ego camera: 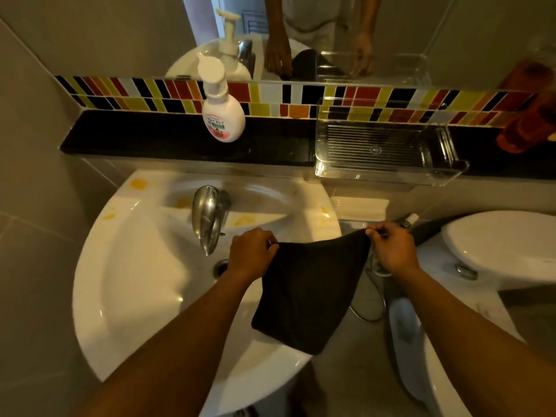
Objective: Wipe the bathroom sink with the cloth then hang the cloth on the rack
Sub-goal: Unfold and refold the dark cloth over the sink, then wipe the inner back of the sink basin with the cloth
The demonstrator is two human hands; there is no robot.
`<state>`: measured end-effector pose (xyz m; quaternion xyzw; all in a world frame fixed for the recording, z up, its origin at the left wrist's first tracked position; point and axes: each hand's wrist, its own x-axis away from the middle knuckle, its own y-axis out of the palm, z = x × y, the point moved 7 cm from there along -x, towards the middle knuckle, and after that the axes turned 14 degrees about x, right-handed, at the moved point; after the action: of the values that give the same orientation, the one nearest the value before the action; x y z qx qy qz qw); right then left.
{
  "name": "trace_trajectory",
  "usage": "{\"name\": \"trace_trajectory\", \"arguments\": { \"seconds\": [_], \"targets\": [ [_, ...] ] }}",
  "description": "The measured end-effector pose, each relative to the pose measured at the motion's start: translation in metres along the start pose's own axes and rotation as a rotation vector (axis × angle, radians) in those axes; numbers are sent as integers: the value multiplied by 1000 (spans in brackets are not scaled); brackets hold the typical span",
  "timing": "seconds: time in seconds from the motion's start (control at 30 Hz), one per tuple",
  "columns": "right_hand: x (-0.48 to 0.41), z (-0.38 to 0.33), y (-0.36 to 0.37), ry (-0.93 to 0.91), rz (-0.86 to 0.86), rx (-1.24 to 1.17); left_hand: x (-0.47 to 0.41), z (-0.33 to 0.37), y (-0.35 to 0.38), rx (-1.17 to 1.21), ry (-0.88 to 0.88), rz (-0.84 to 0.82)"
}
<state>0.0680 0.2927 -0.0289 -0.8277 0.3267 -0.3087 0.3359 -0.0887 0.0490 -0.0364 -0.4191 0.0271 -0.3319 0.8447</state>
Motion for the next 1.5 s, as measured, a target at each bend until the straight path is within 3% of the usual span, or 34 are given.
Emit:
{"name": "trace_trajectory", "arguments": {
  "seconds": [0.2, 0.43, 0.7, 0.8, 0.93, 1.33, 1.5],
  "targets": [
    [0, 0, 8, 43, 44, -27, 0, -5, 0, -39, -1, 55],
    [30, -7, 36, 15, -38, -44, 20, -3, -12, -68, 106, 71],
    [90, -25, 106, -246, -117, 443, 30, 14, -64, -267, 342, 262],
    [96, -21, 130, -288, -92, 687, 22, 6, -86, -382, 327, 295],
    [90, -9, 141, -276, -65, 780, 4, -12, -95, -408, 255, 258],
    [34, -35, 141, -262, 102, 814, -26, -28, -93, -306, 96, 255],
    [-17, -61, 138, -377, 83, 801, -29, -27, -97, -277, 61, 284]
  ]
}}
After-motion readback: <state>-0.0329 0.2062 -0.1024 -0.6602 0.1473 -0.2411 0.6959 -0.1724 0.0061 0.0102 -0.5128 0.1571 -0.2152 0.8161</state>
